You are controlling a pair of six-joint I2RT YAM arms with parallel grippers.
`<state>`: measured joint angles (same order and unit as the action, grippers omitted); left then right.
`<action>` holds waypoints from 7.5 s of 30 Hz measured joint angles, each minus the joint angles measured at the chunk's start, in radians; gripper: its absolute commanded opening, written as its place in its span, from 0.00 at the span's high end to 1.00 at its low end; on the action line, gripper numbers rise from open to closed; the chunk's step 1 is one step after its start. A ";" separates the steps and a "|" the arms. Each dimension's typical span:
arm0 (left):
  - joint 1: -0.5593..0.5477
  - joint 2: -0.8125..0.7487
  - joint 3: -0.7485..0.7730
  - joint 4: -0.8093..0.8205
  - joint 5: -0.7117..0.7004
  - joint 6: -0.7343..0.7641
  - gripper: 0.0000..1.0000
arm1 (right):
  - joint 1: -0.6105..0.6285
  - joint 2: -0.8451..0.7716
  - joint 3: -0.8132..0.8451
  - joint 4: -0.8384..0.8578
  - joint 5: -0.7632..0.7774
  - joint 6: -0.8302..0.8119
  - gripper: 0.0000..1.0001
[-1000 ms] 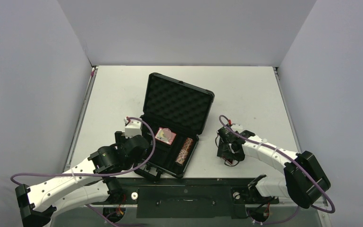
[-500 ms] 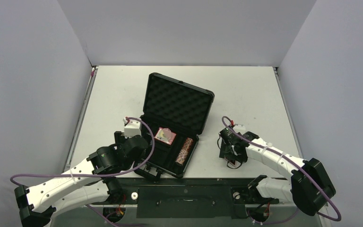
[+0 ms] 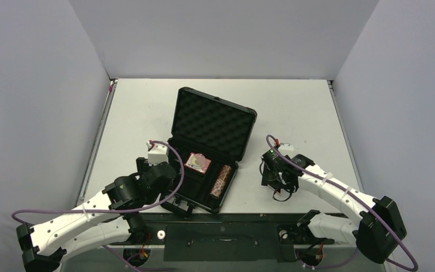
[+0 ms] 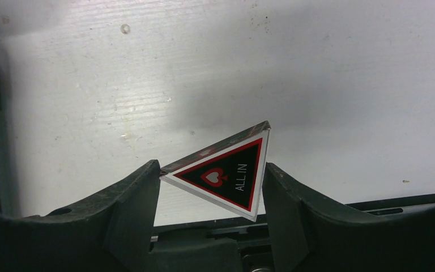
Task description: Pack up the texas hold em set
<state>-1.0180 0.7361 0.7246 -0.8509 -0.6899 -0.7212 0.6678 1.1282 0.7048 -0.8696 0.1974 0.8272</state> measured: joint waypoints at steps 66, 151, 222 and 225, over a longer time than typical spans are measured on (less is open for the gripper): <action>-0.002 -0.077 0.002 -0.037 -0.051 -0.034 0.04 | 0.272 0.735 1.381 -0.470 0.010 -0.114 0.65; -0.003 -0.033 0.002 -0.037 -0.039 -0.034 0.04 | 0.368 1.147 1.344 -0.190 -0.169 -0.755 0.66; -0.003 -0.030 0.002 -0.037 -0.027 -0.029 0.04 | 0.406 1.083 1.302 -0.110 -0.046 -0.815 0.27; -0.003 -0.033 0.002 -0.037 -0.027 -0.028 0.04 | 0.407 1.066 1.304 -0.105 -0.036 -0.803 0.27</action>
<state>-1.0214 0.7033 0.7261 -0.8875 -0.7174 -0.7490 1.0752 2.1944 2.0083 -0.9745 0.1612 0.0246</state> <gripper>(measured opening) 0.965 0.731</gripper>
